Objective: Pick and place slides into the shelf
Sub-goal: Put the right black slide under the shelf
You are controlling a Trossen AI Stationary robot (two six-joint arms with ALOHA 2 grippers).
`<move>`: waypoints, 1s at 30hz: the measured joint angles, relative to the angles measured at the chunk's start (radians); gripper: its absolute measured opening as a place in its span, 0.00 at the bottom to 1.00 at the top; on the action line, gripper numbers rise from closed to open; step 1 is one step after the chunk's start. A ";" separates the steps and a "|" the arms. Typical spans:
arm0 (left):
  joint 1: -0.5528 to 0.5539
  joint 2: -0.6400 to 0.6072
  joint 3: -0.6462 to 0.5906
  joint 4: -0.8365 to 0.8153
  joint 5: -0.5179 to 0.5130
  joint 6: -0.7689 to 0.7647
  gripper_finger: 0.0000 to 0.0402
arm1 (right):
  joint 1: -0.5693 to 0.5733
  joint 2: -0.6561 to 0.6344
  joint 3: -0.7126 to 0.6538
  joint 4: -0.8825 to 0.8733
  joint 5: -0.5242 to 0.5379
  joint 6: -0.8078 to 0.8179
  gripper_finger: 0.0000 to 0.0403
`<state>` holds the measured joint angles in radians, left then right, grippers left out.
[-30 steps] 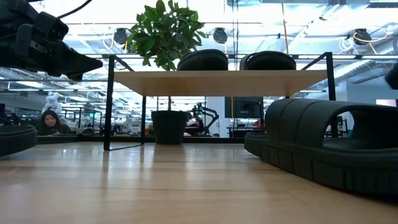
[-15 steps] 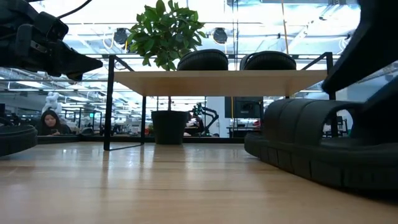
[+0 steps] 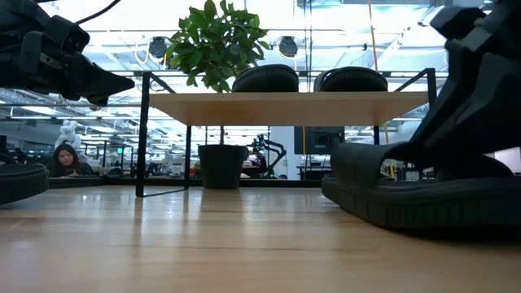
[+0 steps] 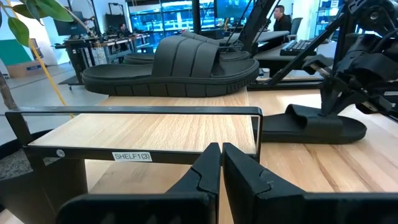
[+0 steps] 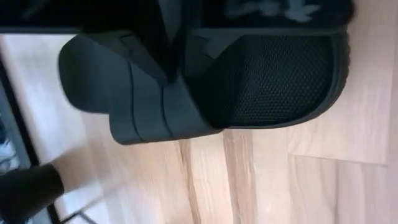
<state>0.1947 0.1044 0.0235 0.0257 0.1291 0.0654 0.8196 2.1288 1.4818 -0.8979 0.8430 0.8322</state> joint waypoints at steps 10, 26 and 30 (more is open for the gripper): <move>0.000 0.000 0.000 0.000 0.000 0.000 0.06 | 0.013 -0.002 -0.002 0.038 0.083 -0.087 0.01; 0.000 0.000 0.000 -0.001 0.000 0.005 0.06 | -0.036 -0.050 -0.007 -0.256 0.230 0.100 0.00; 0.000 0.000 0.000 -0.001 0.000 0.008 0.06 | -0.056 -0.050 -0.018 -0.306 0.228 0.160 0.00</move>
<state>0.1947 0.1044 0.0235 0.0249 0.1288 0.0731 0.7641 2.0792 1.4639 -1.2042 1.0714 0.9921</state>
